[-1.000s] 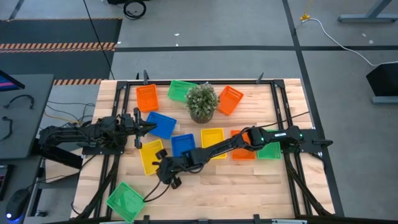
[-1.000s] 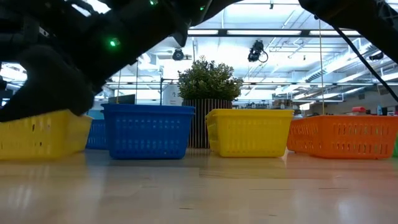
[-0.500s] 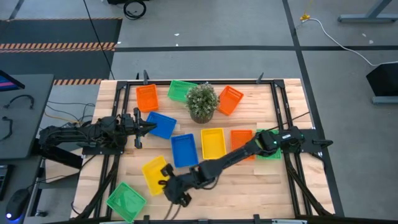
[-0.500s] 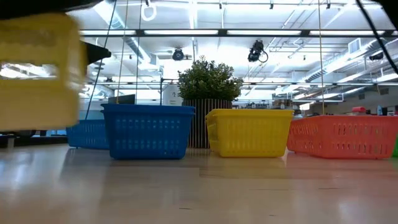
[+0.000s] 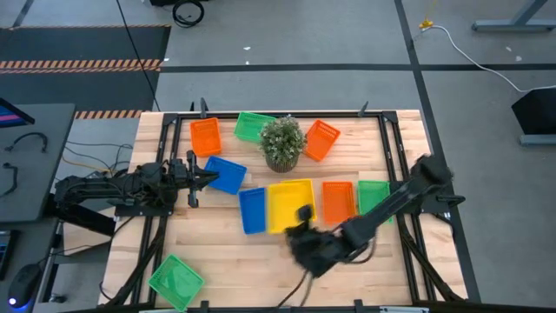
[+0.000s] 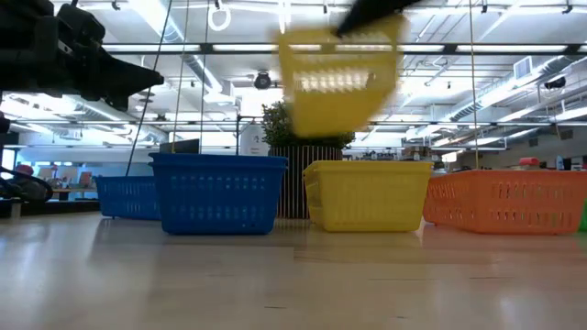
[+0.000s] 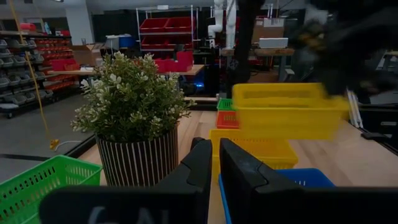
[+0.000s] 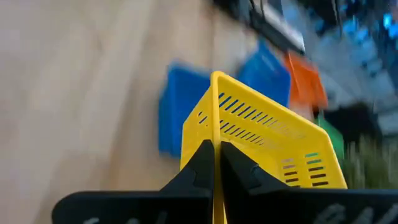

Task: Stack baskets by color
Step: Stack the left yellow bin on top of the right yellow bin

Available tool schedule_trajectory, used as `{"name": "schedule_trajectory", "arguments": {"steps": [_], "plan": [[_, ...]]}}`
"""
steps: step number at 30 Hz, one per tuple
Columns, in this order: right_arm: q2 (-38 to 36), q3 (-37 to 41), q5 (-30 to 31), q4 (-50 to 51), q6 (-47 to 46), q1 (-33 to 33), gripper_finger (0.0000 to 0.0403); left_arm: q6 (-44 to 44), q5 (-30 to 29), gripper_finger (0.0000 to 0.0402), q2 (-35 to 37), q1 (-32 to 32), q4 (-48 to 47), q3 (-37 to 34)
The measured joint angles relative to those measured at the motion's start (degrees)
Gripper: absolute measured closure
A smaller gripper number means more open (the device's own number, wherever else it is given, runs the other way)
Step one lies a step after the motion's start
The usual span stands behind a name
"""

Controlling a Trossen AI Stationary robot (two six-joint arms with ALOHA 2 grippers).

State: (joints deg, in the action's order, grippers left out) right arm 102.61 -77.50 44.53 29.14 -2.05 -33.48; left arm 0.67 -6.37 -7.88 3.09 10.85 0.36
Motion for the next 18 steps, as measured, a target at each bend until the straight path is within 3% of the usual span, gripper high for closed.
{"name": "schedule_trajectory", "arguments": {"steps": [4, 9, 13, 18], "plan": [[-9.8, 16.1, 0.5, -7.1, -6.3, 0.5, 0.0392, 0.0, 0.0, 0.0366, 0.0, 0.0, 0.0, 0.0], [-14.8, 30.4, -2.6, -29.5, -0.3, 1.7, 0.0392, 0.0, 0.0, 0.0369, 0.0, 0.0, 0.0, 0.0], [-14.6, 35.5, -3.0, -38.7, 5.4, 2.5, 0.0391, 0.0, 0.0, 0.0364, 0.0, 0.0, 0.0, 0.0], [-13.7, 36.8, -5.6, -40.0, 6.4, 4.3, 0.0389, 0.0, 0.0, 0.0362, 0.0, 0.0, 0.0, 0.0]]}}
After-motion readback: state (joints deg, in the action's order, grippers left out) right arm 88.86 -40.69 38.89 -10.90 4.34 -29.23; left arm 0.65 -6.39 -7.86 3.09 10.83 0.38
